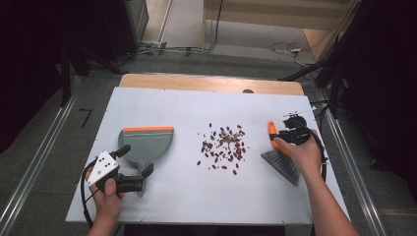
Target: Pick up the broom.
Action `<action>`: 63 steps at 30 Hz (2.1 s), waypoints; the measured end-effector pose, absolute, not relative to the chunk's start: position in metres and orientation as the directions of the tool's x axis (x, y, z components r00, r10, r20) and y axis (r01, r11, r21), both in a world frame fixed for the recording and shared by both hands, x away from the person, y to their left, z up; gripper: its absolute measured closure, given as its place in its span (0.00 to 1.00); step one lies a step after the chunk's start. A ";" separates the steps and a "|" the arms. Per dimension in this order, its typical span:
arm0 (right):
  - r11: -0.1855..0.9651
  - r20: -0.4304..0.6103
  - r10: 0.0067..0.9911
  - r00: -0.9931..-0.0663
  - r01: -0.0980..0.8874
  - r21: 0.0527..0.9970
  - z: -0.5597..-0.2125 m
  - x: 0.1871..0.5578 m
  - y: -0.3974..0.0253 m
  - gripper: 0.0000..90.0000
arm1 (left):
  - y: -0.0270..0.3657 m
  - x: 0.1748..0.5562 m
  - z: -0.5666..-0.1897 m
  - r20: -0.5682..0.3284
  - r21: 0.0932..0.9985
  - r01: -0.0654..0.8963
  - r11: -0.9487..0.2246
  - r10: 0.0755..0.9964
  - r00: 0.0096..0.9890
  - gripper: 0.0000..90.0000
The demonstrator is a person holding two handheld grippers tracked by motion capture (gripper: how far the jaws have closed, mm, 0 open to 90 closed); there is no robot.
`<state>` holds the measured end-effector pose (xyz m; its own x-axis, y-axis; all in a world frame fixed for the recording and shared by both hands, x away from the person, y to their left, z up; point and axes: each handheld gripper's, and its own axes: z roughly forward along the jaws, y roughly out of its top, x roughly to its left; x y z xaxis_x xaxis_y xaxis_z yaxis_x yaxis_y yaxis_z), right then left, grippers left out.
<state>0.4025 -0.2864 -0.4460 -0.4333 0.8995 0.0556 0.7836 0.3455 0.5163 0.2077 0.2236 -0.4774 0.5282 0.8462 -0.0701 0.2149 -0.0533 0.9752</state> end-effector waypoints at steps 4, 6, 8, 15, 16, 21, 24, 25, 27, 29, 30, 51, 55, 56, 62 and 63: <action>0.282 0.082 0.930 -0.358 0.838 0.467 -0.449 0.403 -0.283 0.63 | 0.225 0.207 -0.477 -0.075 0.975 0.216 -0.048 0.849 0.524 0.00; 0.293 0.050 0.936 -0.348 0.850 0.437 -0.451 0.404 -0.282 0.66 | 0.225 0.207 -0.477 -0.077 0.975 0.217 -0.046 0.849 0.523 0.00; 0.299 0.037 0.939 -0.342 0.864 0.405 -0.454 0.404 -0.281 0.66 | 0.225 0.207 -0.477 -0.078 0.975 0.217 -0.045 0.848 0.524 0.00; 0.324 0.018 0.937 -0.348 0.889 0.324 -0.470 0.405 -0.280 0.69 | 0.224 0.208 -0.477 -0.071 0.975 0.215 -0.052 0.846 0.528 0.00; 0.325 0.012 0.937 -0.349 0.885 0.333 -0.471 0.405 -0.279 0.70 | 0.223 0.208 -0.477 -0.070 0.975 0.215 -0.055 0.845 0.529 0.00; 0.283 0.061 0.946 -0.318 0.904 0.321 -0.471 0.409 -0.285 0.75 | 0.221 0.208 -0.477 -0.063 0.975 0.213 -0.061 0.844 0.533 0.00; 0.271 0.076 0.948 -0.309 0.910 0.316 -0.471 0.410 -0.287 0.76 | 0.220 0.208 -0.477 -0.056 0.975 0.210 -0.069 0.840 0.539 0.00; 0.271 0.076 0.948 -0.309 0.910 0.316 -0.471 0.410 -0.287 0.76 | 0.220 0.208 -0.477 -0.056 0.975 0.210 -0.069 0.840 0.539 0.00; 0.275 0.063 0.949 -0.310 0.906 0.323 -0.471 0.408 -0.285 0.76 | 0.219 0.208 -0.476 -0.054 0.975 0.210 -0.072 0.840 0.541 0.00; 0.273 0.066 0.948 -0.311 0.901 0.337 -0.472 0.407 -0.286 0.76 | 0.219 0.208 -0.476 -0.054 0.975 0.208 -0.072 0.839 0.541 0.00; 0.265 0.073 0.948 -0.311 0.892 0.365 -0.473 0.403 -0.288 0.76 | 0.219 0.207 -0.476 -0.054 0.976 0.206 -0.070 0.840 0.540 0.00; -0.020 0.231 0.908 -0.349 0.514 0.857 -0.453 0.332 -0.334 0.77 | 0.204 0.204 -0.466 -0.017 0.982 0.166 -0.089 0.836 0.548 0.00; -0.086 0.252 0.899 -0.358 0.422 0.903 -0.445 0.325 -0.339 0.77 | 0.195 0.206 -0.463 -0.003 0.982 0.156 -0.104 0.824 0.567 0.00; -0.096 0.254 0.898 -0.358 0.405 0.909 -0.442 0.324 -0.339 0.77 | 0.195 0.206 -0.463 -0.003 0.982 0.156 -0.104 0.824 0.567 0.00; -0.118 0.253 0.885 -0.390 0.338 0.934 -0.425 0.316 -0.331 0.77 | 0.183 0.212 -0.457 0.000 0.983 0.148 -0.110 0.803 0.596 0.00; -0.117 0.248 0.885 -0.395 0.328 0.938 -0.422 0.315 -0.328 0.77 | 0.183 0.212 -0.457 0.000 0.983 0.148 -0.110 0.803 0.596 0.00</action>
